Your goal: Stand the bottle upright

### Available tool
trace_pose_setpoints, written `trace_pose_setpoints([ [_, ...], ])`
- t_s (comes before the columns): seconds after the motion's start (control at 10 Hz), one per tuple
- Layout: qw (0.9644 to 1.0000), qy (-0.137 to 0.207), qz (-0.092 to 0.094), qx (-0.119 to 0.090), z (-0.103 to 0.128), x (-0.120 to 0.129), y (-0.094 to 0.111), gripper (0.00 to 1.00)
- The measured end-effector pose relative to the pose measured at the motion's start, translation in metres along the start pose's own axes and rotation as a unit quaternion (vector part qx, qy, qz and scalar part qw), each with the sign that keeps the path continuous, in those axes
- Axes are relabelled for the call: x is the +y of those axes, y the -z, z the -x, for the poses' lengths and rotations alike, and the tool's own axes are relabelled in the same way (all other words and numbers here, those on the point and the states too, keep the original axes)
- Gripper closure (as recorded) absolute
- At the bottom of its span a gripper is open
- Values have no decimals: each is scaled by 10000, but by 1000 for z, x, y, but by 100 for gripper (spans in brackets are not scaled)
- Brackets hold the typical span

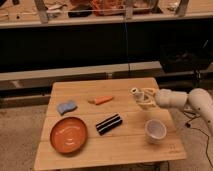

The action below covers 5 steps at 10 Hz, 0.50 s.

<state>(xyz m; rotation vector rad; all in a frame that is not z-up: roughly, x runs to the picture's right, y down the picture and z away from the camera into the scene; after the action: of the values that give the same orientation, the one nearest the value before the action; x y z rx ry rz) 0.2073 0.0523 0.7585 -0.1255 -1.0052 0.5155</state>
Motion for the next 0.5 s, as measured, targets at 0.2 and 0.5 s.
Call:
trace_pose_setpoints([
  [0.2, 9998, 52, -193, -58, -4, -4, 3, 100],
  [0.5, 9975, 236, -631, -198, -12, -9, 15, 100],
])
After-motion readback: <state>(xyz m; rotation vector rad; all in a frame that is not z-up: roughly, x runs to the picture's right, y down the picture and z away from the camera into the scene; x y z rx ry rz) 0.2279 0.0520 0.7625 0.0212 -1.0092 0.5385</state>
